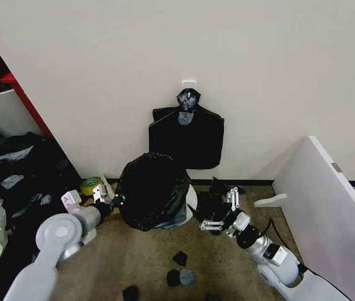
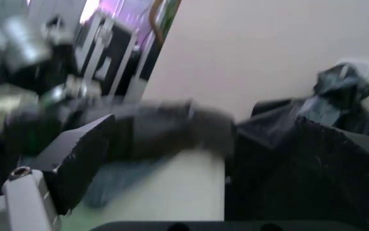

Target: Place the garbage bag over the trash bin.

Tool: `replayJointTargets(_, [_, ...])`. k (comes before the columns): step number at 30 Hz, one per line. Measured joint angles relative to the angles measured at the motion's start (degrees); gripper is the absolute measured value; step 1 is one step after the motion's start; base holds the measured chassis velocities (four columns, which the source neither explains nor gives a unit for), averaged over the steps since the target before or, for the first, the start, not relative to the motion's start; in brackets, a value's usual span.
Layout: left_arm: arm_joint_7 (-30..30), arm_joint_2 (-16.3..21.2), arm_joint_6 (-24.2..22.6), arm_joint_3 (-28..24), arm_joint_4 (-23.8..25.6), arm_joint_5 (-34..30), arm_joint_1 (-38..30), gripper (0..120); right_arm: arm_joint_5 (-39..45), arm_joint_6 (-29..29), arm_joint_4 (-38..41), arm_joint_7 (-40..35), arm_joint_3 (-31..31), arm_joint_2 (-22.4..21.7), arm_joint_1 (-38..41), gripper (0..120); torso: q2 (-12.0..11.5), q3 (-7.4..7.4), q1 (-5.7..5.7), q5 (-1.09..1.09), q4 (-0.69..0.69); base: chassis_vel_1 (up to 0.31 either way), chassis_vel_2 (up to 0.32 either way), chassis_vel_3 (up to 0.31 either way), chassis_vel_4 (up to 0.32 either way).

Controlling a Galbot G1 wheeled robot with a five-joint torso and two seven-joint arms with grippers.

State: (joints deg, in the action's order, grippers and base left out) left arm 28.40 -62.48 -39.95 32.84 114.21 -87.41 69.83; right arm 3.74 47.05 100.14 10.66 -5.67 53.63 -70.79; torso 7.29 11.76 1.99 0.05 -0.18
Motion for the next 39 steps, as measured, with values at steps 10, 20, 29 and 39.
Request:
replayJointTargets(10, [-0.2, -0.3, -0.5, 0.1, 1.5, -0.4, 0.5, 0, -9.1, 0.0, -4.8, -4.7, 0.5, 2.0, 0.9, 100, 0.0, 0.0, 0.0, -0.01, 0.0, 0.0, 0.0, 0.0, 0.0])
replayJointTargets(20, [-0.6, -0.4, -0.7, 0.3, 2.9, -0.5, 1.2, 0, -10.6, -0.8, -6.3, -7.6, 1.0, 2.3, 1.3, 100, 0.0, 0.0, 0.0, 0.0, -0.01, 0.0, 0.0, 0.0, 0.0])
replayJointTargets(29, [-0.8, -0.8, -0.5, 0.3, 3.1, -0.3, 1.2, 0, -6.3, 0.0, -5.0, -4.3, 1.5, 2.1, 0.9, 100, 0.0, 0.0, 0.0, -0.01, 0.0, 0.0, 0.0, 0.0, 0.0])
replayJointTargets(39, [-0.8, -1.1, -0.5, 0.6, 4.8, -0.7, 2.1, 0, -19.1, 0.1, -10.4, -10.2, -2.4, 3.4, 1.9, 100, 0.0, 0.0, 0.0, 0.0, 0.0, 0.0, 0.0, 0.0, 0.0])
